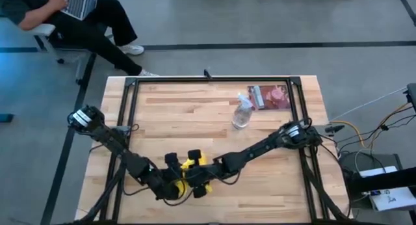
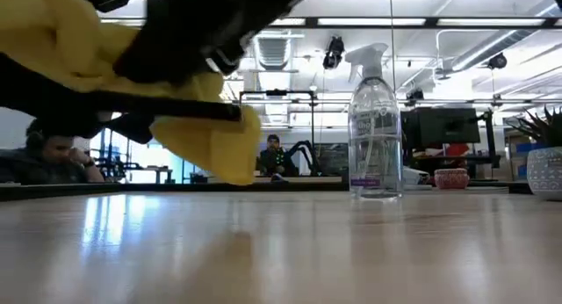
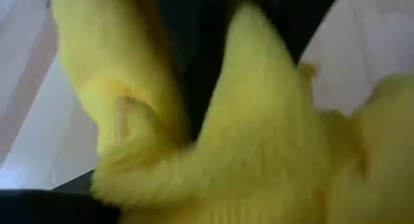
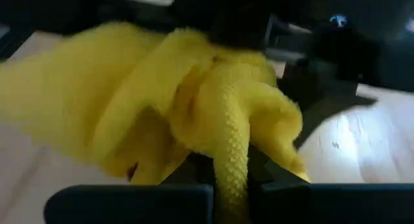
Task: Apply microfiber cloth
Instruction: Wipe the black cellphone with the yellow microfiber cloth
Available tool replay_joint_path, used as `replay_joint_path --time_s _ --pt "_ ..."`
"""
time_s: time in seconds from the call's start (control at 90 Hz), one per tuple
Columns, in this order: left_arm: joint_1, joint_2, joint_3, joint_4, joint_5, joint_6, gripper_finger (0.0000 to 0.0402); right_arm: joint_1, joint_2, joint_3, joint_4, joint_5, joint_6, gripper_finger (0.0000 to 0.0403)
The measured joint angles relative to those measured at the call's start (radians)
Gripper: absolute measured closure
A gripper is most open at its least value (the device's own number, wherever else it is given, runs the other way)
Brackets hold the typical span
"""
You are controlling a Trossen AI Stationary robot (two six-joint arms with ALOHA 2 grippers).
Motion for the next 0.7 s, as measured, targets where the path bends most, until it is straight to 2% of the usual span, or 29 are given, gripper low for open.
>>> replay_joint_path --time_s 0.1,0.256,0.533,0.7 --pt "0.004 0.0 0.0 0.015 -0.011 0.004 0.0083 -0.003 0.022 0.037 0.001 0.015 -0.023 0.0403" --pt "0.004 0.001 0.0 0.014 -0.032 0.007 0.0083 -0.002 0.02 0.042 -0.039 0.126 -0.01 0.0403" --pt "-0.001 0.002 -0.013 0.011 -0.015 0.001 0.0083 0.032 -0.005 0.047 -0.258 0.216 0.067 0.0403" --pt "-0.011 0.002 -0.029 0.015 -0.002 -0.018 0.0083 0.076 -0.027 0.041 -0.471 0.337 0.14 0.0403"
